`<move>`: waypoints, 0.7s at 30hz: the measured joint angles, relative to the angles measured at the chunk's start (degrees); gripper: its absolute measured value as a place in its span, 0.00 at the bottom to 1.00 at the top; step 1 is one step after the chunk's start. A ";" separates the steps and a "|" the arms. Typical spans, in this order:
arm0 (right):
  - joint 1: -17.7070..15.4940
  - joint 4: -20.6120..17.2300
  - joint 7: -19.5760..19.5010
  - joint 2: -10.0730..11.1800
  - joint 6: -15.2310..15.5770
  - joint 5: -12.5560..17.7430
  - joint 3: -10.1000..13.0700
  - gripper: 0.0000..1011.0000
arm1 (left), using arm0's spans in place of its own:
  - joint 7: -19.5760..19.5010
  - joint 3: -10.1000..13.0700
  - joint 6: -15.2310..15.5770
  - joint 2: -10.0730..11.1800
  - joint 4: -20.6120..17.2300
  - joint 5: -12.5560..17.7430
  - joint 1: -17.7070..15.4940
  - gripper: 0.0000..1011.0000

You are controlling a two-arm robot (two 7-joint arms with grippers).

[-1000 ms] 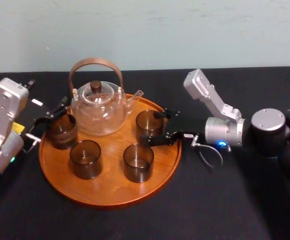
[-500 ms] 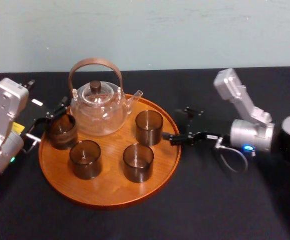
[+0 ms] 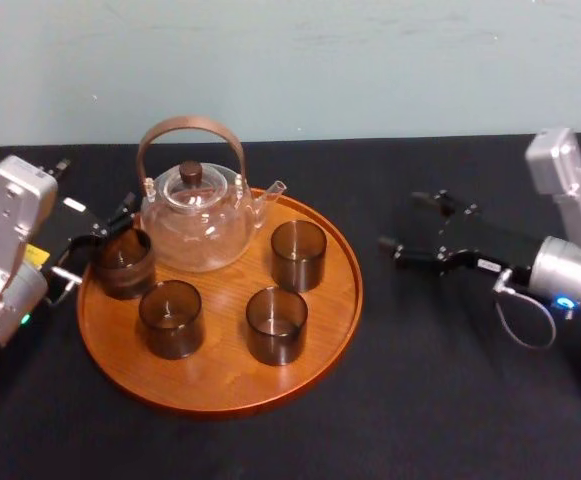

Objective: Pick up the glass from the table and place it on the tray.

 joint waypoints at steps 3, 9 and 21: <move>-1.83 -1.38 -2.91 -0.06 -0.35 0.41 1.71 0.99 | 0.00 0.00 0.00 0.00 0.00 0.00 0.00 0.99; -5.77 -3.27 -11.07 -1.45 -1.39 -0.79 5.02 0.99 | 0.00 0.00 0.00 0.00 0.00 0.00 0.00 0.99; -8.98 -1.08 -20.96 -5.55 -5.42 -7.22 6.89 0.99 | 0.00 0.00 0.00 0.00 0.00 0.00 0.00 0.99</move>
